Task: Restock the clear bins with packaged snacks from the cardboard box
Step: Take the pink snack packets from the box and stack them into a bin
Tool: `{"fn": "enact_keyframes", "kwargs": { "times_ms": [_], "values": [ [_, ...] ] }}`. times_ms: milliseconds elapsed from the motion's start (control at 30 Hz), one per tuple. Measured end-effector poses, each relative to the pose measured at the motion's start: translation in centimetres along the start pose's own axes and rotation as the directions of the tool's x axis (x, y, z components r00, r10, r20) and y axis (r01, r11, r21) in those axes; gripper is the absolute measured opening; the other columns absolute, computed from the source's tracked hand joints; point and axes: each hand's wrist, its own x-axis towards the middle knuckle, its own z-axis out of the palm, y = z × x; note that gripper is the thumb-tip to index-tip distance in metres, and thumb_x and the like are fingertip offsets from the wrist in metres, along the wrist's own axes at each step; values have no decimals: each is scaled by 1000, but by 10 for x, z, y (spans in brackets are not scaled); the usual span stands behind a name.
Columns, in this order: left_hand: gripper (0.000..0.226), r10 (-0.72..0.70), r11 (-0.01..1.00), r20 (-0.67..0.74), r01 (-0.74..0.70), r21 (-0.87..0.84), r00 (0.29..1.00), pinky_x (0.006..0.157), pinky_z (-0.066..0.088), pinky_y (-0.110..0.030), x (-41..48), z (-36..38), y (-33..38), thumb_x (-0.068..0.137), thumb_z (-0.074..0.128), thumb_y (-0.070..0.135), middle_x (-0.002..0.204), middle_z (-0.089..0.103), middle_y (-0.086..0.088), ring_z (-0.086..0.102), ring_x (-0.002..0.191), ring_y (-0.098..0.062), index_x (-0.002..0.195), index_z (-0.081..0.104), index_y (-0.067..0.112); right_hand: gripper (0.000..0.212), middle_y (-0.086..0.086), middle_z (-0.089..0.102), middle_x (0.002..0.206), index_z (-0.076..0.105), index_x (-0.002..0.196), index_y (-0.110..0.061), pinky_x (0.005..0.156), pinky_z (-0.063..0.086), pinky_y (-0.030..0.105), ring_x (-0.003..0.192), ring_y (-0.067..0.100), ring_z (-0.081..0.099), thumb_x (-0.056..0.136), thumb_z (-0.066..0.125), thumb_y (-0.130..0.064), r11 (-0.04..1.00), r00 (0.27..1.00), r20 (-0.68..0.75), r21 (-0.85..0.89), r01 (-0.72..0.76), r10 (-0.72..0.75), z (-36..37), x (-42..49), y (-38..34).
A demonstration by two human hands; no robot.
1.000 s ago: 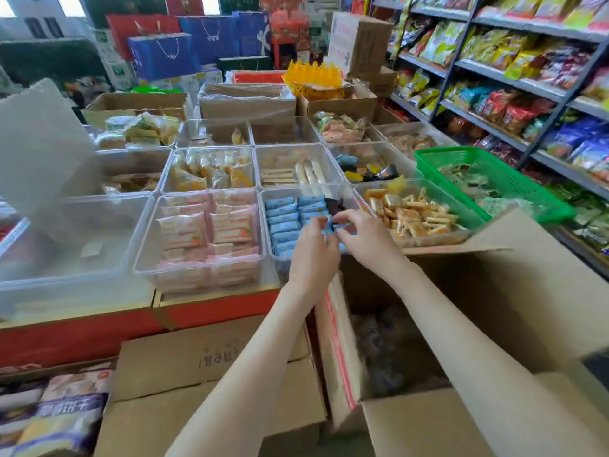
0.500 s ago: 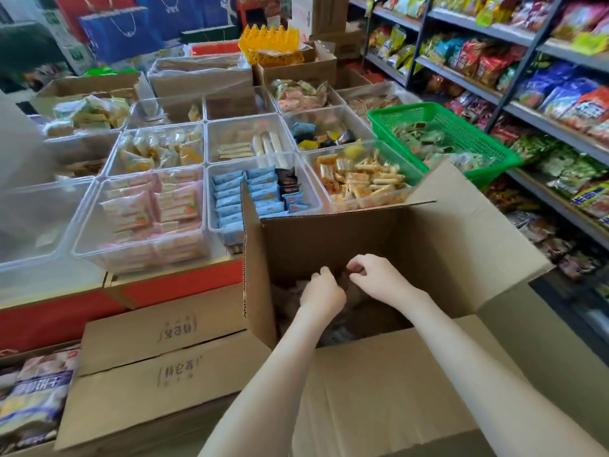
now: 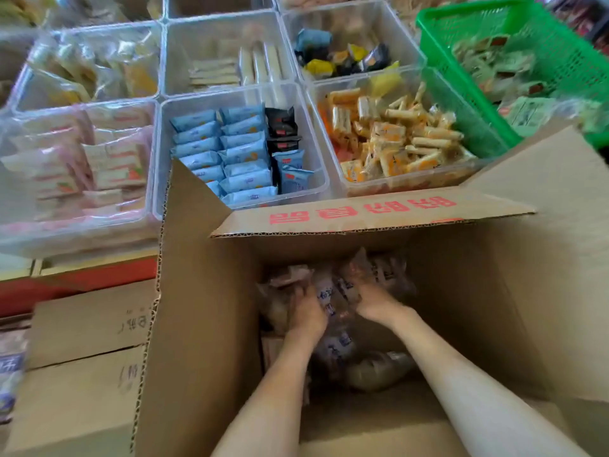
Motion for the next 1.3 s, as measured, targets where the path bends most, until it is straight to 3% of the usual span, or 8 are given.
{"fn": "enact_keyframes", "kwargs": {
  "times_ms": [133,400,533,667,833,1000,1133,1300],
  "values": [
    [65,-22,988,28,18,155,999,115,14,-35,9,19,-8,94,48,26,154,21,-10,20,141,-28,150,18,15,80,0,9,160,19,151,-27,118,-1,37,147,25,-4,86,58,-50,963,996,68,-257,79,-63,30,19,0],
    [91,-336,942,-329,306,-142,883,114,13,-47,0,25,-7,76,70,24,157,5,-21,10,144,-37,149,18,7,62,3,26,155,20,150,-25,113,26,32,141,23,27,95,48,-24,992,983,155,-87,-89,102,40,15,16],
    [69,-604,739,-124,494,-457,788,108,24,-41,-5,13,-1,88,58,18,147,21,-23,28,131,-38,142,16,3,52,2,39,147,38,142,-20,108,34,30,134,22,39,92,53,-23,992,975,188,20,-124,118,30,16,18],
    [68,-663,659,-78,531,-532,745,108,26,-39,-5,8,-4,89,62,18,143,31,-25,33,130,-38,138,18,0,52,7,51,136,46,136,-13,94,43,28,121,23,50,87,62,-24,990,974,208,87,-112,92,17,15,9],
    [62,-558,777,-130,461,-428,820,102,36,-37,-16,9,18,89,63,20,143,32,-19,34,128,-34,135,26,2,41,-1,52,126,47,134,-15,86,42,24,117,20,51,94,55,-22,956,985,169,278,-90,43,5,4,-1],
    [76,-230,973,-87,226,-51,969,112,24,-37,-29,18,56,86,65,24,150,21,-18,21,138,-34,144,20,5,52,6,46,140,31,146,-22,54,47,22,105,25,59,100,34,-46,737,968,122,630,-245,217,-4,1,8],
    [58,-27,993,126,41,-109,992,116,18,-48,-24,20,58,94,51,35,154,20,-13,12,143,-34,145,32,15,51,12,49,139,35,145,-18,82,49,35,116,30,54,101,30,-44,684,916,145,624,-378,373,-13,-4,31],
    [48,-71,993,-128,57,-107,989,114,28,-37,-19,-3,10,94,45,6,149,26,-16,26,139,-29,141,36,6,45,12,50,137,41,140,-13,102,43,42,121,28,50,99,43,-32,820,945,154,470,-326,287,-15,-13,36]
  ]
}}
